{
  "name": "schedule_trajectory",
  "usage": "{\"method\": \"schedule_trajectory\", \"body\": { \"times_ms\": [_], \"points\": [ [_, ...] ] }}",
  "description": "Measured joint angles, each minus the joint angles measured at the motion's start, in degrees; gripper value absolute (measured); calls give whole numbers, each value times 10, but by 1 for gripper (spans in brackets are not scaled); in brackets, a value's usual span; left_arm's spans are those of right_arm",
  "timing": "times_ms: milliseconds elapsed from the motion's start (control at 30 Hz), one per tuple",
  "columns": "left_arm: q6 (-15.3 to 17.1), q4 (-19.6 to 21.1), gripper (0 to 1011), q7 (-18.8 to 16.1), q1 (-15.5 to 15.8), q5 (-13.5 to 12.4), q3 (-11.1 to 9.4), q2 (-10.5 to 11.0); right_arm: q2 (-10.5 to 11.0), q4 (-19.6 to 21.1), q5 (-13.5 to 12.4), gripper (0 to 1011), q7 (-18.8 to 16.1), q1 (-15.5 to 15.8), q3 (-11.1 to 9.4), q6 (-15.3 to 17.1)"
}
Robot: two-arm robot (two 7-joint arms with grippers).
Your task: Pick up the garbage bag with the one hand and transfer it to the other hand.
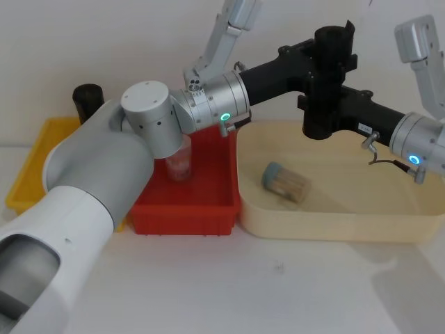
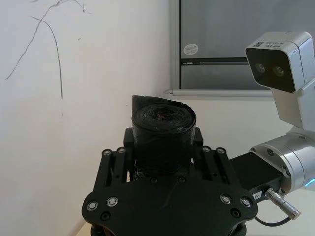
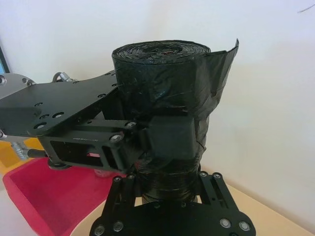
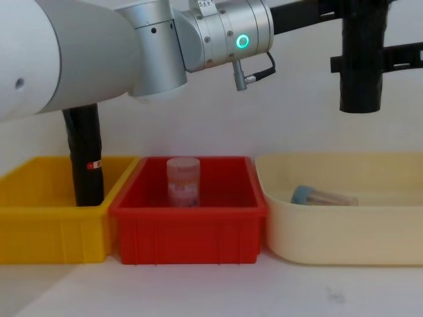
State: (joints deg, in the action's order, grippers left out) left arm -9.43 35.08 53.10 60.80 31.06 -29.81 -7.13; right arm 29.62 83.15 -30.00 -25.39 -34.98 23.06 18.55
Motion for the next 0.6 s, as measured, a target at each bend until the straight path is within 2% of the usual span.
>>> {"method": "schedule_trajectory", "body": {
  "times_ms": [33,133,433,600],
  "points": [
    [0,0,684,0,0,0,0,0,0,0,0,535,0,0,0,0],
    [0,0,739,0,0,0,0,0,0,0,0,535,0,0,0,0],
    [0,0,992,0,0,0,0,0,1,0,3,535,13,0,-2,0],
    [0,0,1000,0,0,0,0,0,1,-5,7,535,28,-2,-10,5]
  ]
}}
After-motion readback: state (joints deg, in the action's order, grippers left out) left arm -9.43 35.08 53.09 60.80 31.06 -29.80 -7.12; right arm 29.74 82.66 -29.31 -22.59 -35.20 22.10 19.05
